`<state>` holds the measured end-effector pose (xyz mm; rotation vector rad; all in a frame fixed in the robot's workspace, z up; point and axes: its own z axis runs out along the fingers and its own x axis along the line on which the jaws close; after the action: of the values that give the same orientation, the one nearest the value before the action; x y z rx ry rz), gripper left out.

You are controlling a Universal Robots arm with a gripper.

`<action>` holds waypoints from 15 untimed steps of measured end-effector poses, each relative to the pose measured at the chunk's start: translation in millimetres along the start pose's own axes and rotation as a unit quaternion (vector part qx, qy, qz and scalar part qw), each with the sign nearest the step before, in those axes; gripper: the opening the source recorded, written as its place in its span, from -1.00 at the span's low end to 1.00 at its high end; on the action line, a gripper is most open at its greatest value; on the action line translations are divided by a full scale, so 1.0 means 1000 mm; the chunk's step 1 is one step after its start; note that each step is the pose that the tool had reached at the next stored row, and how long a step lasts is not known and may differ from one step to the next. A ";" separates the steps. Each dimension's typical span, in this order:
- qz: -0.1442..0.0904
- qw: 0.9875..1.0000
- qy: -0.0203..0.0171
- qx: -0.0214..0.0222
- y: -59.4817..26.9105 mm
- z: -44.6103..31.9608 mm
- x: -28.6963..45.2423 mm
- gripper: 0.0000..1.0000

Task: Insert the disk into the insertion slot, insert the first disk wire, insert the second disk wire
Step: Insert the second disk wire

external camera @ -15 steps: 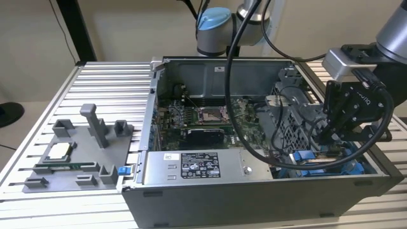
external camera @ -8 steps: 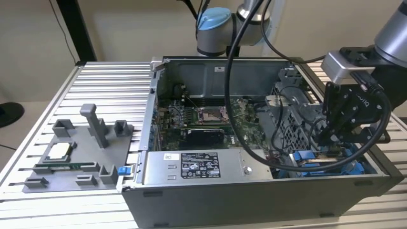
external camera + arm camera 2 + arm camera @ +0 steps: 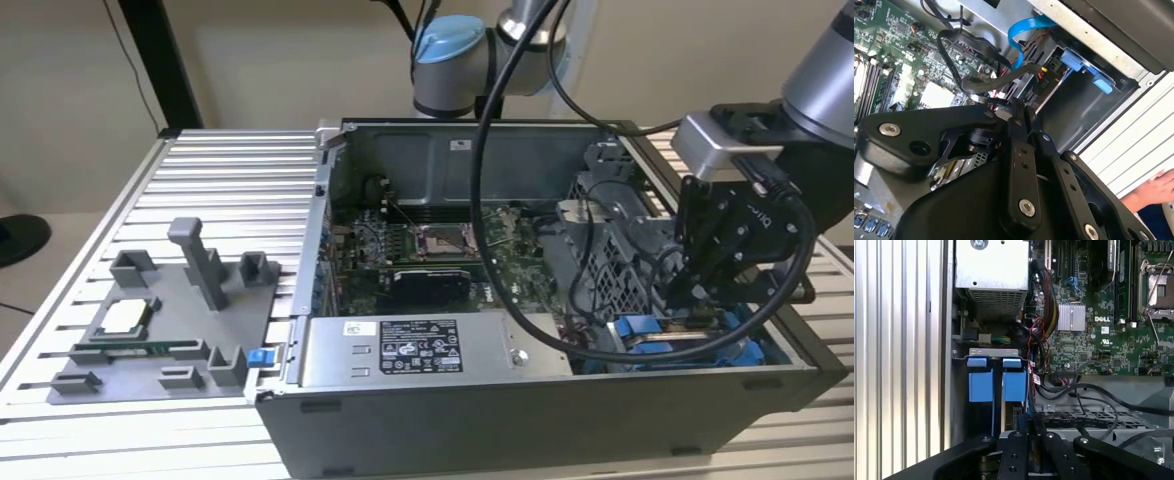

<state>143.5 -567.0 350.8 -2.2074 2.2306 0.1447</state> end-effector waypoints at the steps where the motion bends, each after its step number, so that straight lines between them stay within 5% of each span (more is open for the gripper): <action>1: 0.000 1.000 0.000 0.000 0.0000 0.0005 0.0000 -1.00; 15: 0.000 1.000 0.000 0.001 -0.0005 0.0067 0.0004 -1.00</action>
<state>143.5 -567.0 344.0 -2.2071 2.2300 0.1433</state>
